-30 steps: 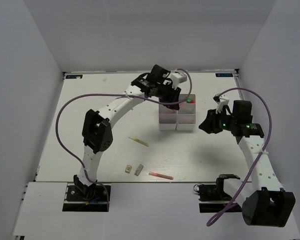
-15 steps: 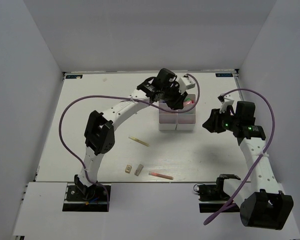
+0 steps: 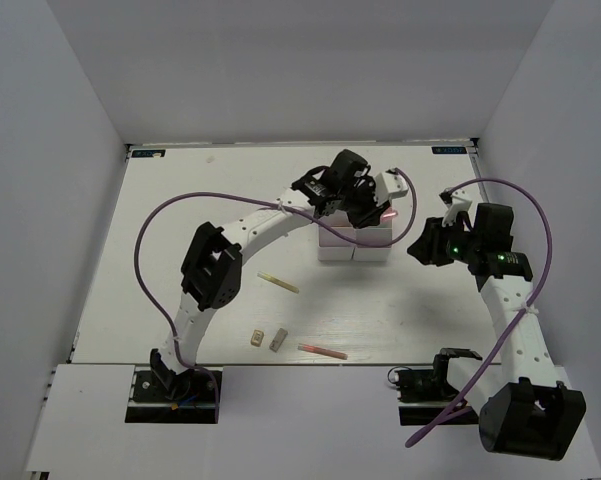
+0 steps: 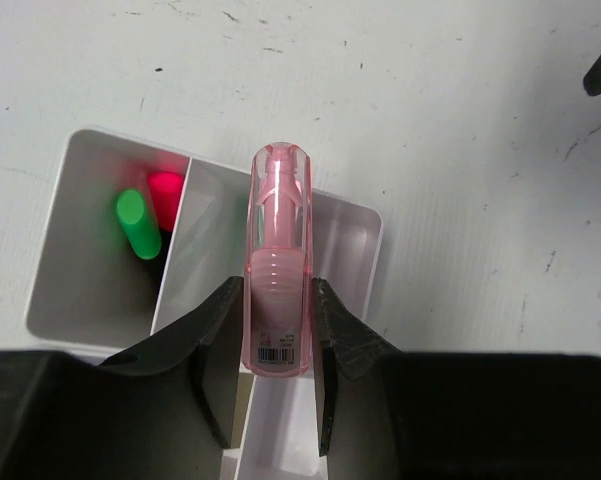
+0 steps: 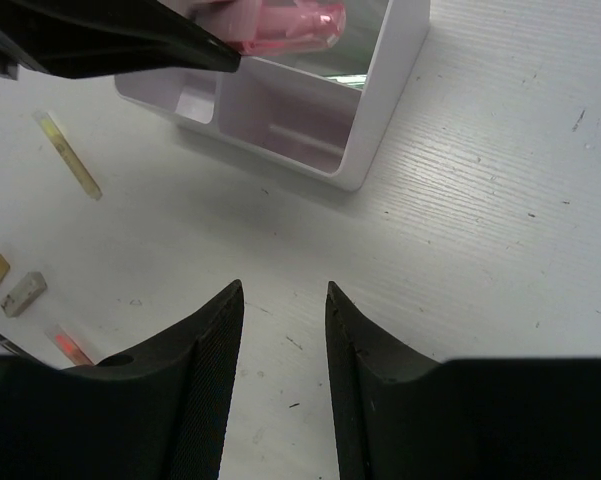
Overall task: Sort the stationery into containers
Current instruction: Place the stationery in the storage box.
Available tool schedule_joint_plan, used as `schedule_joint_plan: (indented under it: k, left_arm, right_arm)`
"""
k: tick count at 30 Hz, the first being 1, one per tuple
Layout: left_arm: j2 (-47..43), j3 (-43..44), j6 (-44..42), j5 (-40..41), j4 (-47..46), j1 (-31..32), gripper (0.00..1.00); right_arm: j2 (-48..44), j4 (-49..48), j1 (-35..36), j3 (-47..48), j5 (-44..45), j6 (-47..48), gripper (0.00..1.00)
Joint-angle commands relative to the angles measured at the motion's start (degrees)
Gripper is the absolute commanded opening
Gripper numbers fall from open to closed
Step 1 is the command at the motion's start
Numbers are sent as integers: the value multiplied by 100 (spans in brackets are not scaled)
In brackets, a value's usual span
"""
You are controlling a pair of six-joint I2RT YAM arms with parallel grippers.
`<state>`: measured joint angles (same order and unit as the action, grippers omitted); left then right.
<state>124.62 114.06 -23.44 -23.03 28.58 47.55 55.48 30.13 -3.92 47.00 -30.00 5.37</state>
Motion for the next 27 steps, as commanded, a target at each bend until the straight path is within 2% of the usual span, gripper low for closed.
schedule_joint_plan:
  k: [1,14,27]
  left_arm:
    - [1,169,-389,96,-159,79,0]
    - [124,64,-925,817,-344,184,0]
    - [247,-121,-987,1221,-564,211,0]
  right_arm:
    - [-125,-165,-73,2,-67,-36,42]
    - [-108,-174,-161,-16,-155,-53,42]
    - [-108,-157,-240,-7,-278,-88,42]
